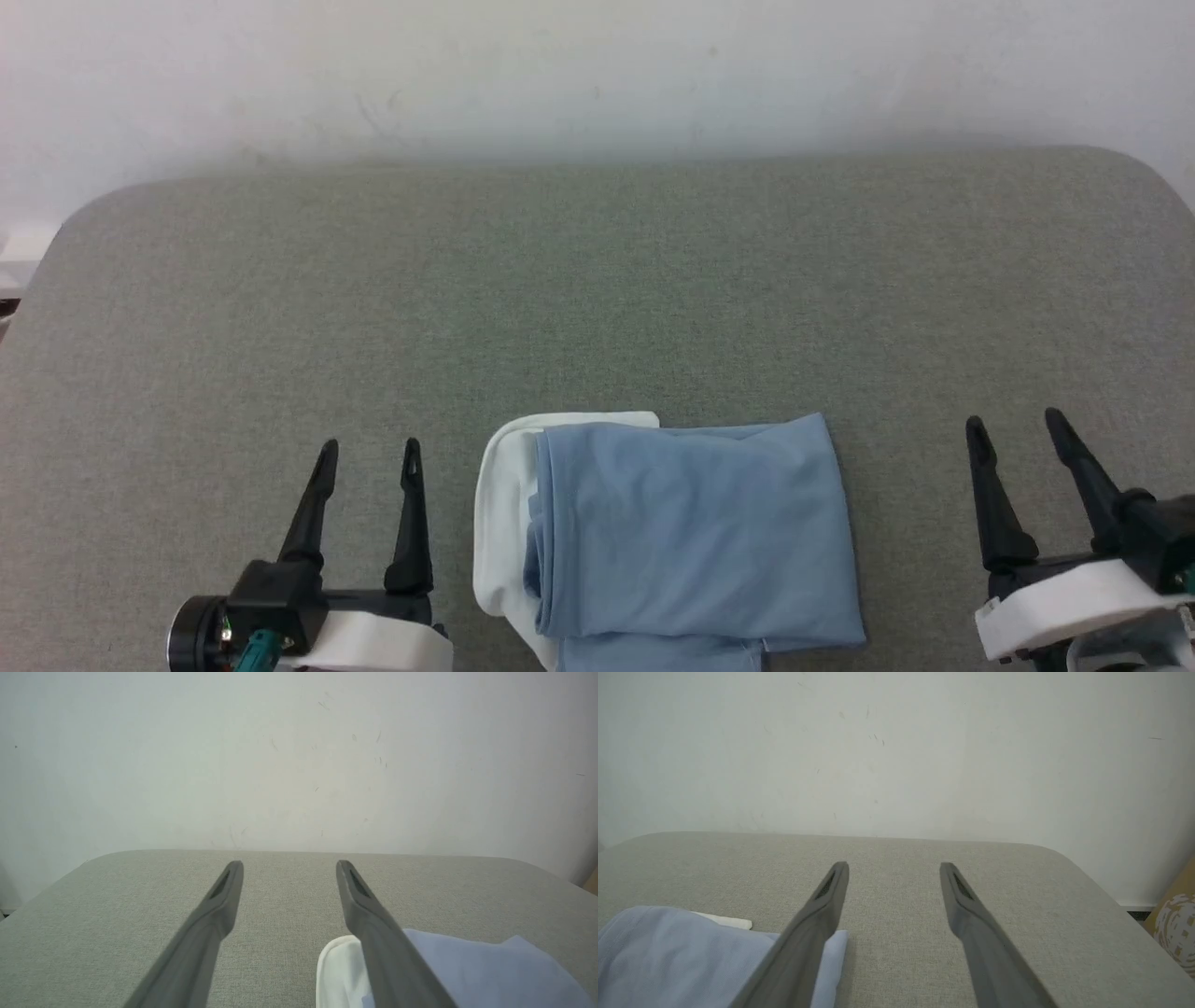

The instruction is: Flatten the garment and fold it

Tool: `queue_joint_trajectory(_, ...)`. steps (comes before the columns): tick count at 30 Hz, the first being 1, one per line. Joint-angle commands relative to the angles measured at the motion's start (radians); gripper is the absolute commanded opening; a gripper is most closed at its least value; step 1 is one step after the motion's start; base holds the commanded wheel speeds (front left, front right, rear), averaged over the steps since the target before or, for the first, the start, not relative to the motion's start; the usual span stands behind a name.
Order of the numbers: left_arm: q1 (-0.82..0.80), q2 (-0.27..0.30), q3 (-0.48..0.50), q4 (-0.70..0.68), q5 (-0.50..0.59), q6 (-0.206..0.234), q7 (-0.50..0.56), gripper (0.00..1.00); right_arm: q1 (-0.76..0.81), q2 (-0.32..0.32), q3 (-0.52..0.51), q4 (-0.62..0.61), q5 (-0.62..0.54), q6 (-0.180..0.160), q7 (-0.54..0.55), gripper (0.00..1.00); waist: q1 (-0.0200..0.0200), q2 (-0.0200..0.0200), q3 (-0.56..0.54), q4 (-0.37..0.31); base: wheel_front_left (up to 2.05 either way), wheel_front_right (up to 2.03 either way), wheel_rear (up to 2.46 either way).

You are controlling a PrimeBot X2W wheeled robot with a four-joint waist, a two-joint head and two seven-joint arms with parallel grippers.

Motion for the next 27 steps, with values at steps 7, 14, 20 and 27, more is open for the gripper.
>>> queue_joint_trajectory(7, -0.03, -0.002, -0.01, 0.007, 0.004, -0.013, -0.005, 1.0, -0.006, -0.094, 0.065, -0.025, 0.231, -0.001, 0.282, 1.0, 0.0, 0.0, 0.048, 0.007, 0.0, 0.0, 0.0)
queue_joint_trajectory(14, -0.065, -0.002, -0.036, 0.016, 0.009, -0.011, -0.005, 1.0, -0.057, -0.164, 0.115, 0.017, 0.582, -0.001, 0.619, 1.0, 0.0, 0.0, 0.112, 0.039, 0.0, 0.0, 0.0)
queue_joint_trajectory(20, -0.088, -0.002, -0.053, 0.023, 0.013, -0.009, -0.005, 1.0, -0.134, -0.196, 0.133, 0.124, 0.632, -0.001, 0.708, 1.0, 0.0, 0.0, 0.147, 0.08, 0.0, 0.0, 0.0)
queue_joint_trajectory(27, -0.109, -0.002, -0.063, 0.024, 0.017, -0.008, -0.005, 1.0, -0.218, -0.211, 0.231, 0.26, 0.634, -0.001, 0.704, 1.0, 0.0, 0.0, 0.177, 0.122, 0.0, 0.0, 0.0)
